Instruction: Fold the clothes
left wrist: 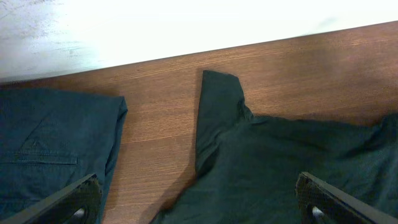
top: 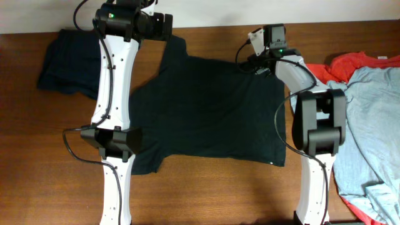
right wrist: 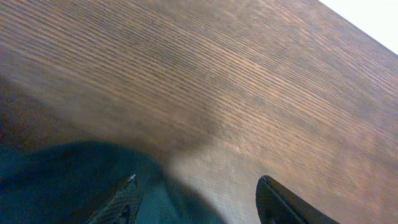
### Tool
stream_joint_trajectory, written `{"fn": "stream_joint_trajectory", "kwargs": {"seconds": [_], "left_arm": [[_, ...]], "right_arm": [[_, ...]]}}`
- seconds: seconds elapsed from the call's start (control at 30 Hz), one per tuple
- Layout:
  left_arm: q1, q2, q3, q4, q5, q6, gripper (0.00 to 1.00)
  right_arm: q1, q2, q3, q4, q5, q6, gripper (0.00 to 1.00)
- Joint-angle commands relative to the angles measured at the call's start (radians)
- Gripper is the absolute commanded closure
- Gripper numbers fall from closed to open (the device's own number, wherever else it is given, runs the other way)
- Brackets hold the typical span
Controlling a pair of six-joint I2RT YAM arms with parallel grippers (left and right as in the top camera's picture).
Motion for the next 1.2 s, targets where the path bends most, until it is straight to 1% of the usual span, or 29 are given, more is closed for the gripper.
{"fn": "stream_joint_trajectory", "kwargs": {"seconds": [0.0,0.07,0.1,0.13,0.17,0.2,0.23,0.3,0.4,0.87,1.17], "left_arm": [[-0.002,0.004,0.001,0.001,0.008,-0.013,0.01],[-0.002,0.004,0.001,0.001,0.008,-0.013,0.01],[-0.002,0.004,0.001,0.001,0.008,-0.013,0.01],[-0.002,0.004,0.001,0.001,0.008,-0.013,0.01],[-0.002,0.004,0.001,0.001,0.008,-0.013,0.01],[-0.002,0.004,0.001,0.001,0.008,-0.013,0.01],[-0.002,0.004,0.001,0.001,0.008,-0.013,0.01],[-0.002,0.004,0.001,0.001,0.008,-0.013,0.01],[-0.002,0.004,0.001,0.001,0.008,-0.013,0.01],[-0.002,0.004,0.001,0.001,0.008,-0.013,0.01],[-0.002,0.004,0.001,0.001,0.008,-0.013,0.01]], "right_arm": [[-0.005,-0.131,0.02,-0.045,-0.047,0.077,0.35],[-0.005,-0.143,0.02,-0.096,-0.048,0.112,0.37],[-0.005,-0.143,0.02,-0.127,-0.048,0.134,0.46],[-0.005,-0.143,0.02,-0.151,-0.048,0.149,0.59],[-0.005,-0.142,0.019,-0.186,-0.048,0.167,0.77],[-0.005,-0.138,0.018,-0.214,-0.048,0.18,0.89],[-0.005,-0.135,0.016,-0.24,-0.049,0.2,0.96],[-0.005,-0.127,0.008,-0.274,-0.053,0.236,0.96],[-0.005,-0.113,-0.013,-0.282,-0.052,0.257,0.96],[-0.027,-0.039,-0.035,-0.278,-0.036,0.257,0.96],[-0.079,-0.031,-0.035,-0.222,-0.013,0.257,0.96]]}}
